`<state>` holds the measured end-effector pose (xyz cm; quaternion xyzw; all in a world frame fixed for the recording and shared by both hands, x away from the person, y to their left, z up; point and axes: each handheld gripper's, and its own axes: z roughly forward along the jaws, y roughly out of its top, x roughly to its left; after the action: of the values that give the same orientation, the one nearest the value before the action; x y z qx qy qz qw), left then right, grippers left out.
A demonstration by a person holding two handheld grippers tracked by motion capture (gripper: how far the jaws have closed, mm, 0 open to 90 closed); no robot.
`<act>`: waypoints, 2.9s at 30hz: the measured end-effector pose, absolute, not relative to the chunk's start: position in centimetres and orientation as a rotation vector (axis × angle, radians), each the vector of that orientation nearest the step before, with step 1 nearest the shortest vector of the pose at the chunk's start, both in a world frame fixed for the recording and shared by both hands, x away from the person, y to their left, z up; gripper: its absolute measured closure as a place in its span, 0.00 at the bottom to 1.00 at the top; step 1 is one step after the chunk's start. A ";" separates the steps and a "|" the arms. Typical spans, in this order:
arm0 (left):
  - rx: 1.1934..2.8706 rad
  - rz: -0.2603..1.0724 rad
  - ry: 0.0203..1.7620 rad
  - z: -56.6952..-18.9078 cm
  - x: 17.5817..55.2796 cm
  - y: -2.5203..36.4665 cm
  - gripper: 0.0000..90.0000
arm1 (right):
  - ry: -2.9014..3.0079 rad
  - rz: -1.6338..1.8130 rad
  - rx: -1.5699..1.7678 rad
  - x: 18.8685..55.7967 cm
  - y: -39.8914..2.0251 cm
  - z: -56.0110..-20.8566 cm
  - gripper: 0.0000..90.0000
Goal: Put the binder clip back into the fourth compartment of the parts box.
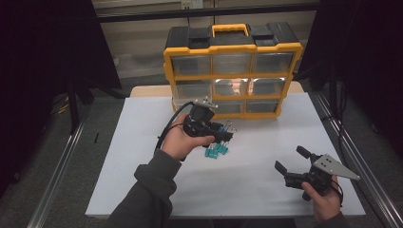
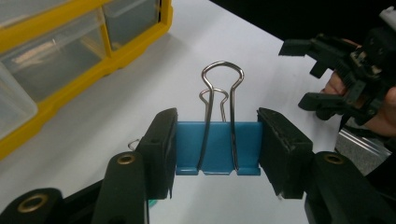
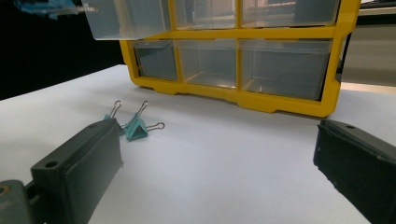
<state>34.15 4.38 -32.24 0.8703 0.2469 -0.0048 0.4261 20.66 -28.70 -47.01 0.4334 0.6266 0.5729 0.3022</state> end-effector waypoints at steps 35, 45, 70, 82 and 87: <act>2.064 0.146 0.711 -25.2 40.1 7.2 0.56 | 1.653 1.525 1.147 20.6 -28.8 -46.9 0.01; 2.062 0.244 0.770 -26.0 41.9 8.1 0.56 | 1.664 1.519 1.135 20.6 -28.9 -46.9 0.01; 1.996 0.315 0.899 -28.8 43.6 8.6 0.19 | 1.647 1.540 1.149 20.6 -29.0 -46.9 0.01; 1.993 0.242 0.761 -28.8 39.0 7.7 0.12 | 1.648 1.537 1.151 20.6 -28.9 -46.9 0.01; 1.983 0.200 0.721 -29.4 37.9 7.5 0.12 | 1.645 1.534 1.155 20.5 -28.9 -46.9 0.01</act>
<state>37.85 7.48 -29.41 0.8160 0.2967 0.0824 0.4892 20.54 -28.90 -46.89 0.4356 0.6202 0.5784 0.3019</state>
